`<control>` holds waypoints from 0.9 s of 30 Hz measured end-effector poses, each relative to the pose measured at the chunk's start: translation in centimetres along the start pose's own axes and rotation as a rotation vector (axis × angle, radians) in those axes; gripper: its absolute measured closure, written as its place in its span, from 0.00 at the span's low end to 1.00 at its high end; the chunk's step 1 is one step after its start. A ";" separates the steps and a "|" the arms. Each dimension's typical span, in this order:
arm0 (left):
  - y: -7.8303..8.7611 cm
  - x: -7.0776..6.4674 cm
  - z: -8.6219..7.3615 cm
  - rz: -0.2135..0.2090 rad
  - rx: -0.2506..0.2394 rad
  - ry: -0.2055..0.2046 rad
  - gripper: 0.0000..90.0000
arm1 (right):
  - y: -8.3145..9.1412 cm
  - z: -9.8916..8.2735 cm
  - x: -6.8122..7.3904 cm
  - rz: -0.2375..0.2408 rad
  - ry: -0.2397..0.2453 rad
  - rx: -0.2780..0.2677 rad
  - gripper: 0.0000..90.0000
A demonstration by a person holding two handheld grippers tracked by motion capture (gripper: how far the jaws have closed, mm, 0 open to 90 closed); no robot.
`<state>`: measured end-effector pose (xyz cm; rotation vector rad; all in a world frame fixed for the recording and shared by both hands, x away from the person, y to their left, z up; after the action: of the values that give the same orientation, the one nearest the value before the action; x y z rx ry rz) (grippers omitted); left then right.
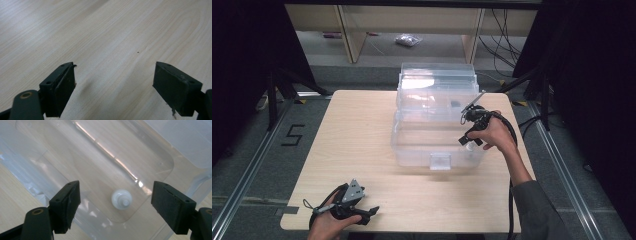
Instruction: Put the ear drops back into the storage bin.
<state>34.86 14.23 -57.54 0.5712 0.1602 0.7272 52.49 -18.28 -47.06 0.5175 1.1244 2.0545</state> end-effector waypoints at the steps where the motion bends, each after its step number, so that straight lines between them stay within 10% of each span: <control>1: 0.0 0.0 0.0 0.001 0.000 0.000 0.19 | 0.0 0.0 0.1 0.004 0.004 -0.006 0.27; 27: 0.0 0.1 -0.1 0.002 0.003 0.005 0.19 | 1.5 -0.9 1.6 0.019 -0.002 -0.091 0.26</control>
<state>34.88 14.32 -57.57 0.5725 0.1650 0.7308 50.25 -18.09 -46.29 0.4872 1.0228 2.1105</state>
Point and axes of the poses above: each handheld gripper's, and its own axes: y roughly backward along the jaws, z roughly out of its top, x roughly to its left, the point moved 10 cm from there along -y, roughly forward along the jaws, and after that the axes turned 13 degrees about -x, right-handed, at the moved point
